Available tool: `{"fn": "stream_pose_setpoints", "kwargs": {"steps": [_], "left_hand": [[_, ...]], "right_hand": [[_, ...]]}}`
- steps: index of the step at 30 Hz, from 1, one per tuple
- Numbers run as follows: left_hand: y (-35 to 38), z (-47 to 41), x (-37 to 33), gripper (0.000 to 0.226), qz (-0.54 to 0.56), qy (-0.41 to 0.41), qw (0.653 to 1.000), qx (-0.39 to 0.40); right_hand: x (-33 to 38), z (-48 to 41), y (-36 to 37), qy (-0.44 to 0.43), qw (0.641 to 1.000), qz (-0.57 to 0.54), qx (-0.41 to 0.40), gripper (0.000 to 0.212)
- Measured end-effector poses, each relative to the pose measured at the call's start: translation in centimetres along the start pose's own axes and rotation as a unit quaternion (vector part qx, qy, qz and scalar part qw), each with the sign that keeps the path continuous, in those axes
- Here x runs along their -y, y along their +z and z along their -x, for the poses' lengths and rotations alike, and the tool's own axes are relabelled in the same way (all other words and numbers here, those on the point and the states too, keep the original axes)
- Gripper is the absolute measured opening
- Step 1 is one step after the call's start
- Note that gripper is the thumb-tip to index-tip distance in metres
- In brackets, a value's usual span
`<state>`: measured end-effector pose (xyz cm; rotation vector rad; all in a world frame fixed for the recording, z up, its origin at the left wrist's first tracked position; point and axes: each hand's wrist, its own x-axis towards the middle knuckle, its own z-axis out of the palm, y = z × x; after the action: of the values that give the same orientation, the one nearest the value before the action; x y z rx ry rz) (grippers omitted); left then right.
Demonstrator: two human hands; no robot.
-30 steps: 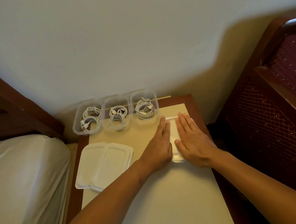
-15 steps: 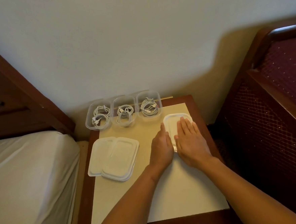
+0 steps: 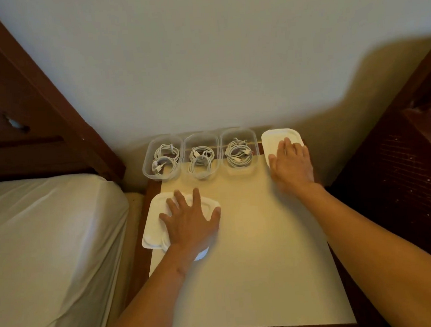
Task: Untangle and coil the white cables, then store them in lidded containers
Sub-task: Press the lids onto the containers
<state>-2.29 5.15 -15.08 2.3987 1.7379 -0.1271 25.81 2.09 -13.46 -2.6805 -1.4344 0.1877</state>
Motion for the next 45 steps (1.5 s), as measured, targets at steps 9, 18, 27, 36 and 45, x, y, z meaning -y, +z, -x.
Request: {"fn": "stream_pose_setpoints", "kwargs": {"steps": [9, 18, 27, 36, 45], "left_hand": [[-0.3, 1.5, -0.6, 0.097, -0.043, -0.018, 0.998, -0.037], [-1.7, 2.7, -0.7, 0.083, -0.031, 0.010, 0.999, -0.022], [-4.9, 4.4, 0.1, 0.077, 0.192, -0.027, 0.980, -0.046], [-8.8, 6.5, -1.3, 0.040, 0.767, -0.174, 0.598, 0.157], [-5.3, 6.4, -4.0, 0.015, 0.608, -0.070, 0.785, 0.099]], "right_hand": [[1.8, -2.3, -0.4, -0.060, 0.993, -0.004, -0.101, 0.055], [4.8, 4.2, 1.6, -0.208, 0.966, 0.034, -0.147, 0.022], [2.7, 16.2, 2.6, -0.217, 0.963, 0.003, -0.163, 0.028], [2.5, 24.8, 0.6, -0.190, 0.968, -0.118, -0.114, 0.035], [1.6, 20.7, -0.6, 0.126, 0.868, -0.478, 0.056, 0.026]]}}
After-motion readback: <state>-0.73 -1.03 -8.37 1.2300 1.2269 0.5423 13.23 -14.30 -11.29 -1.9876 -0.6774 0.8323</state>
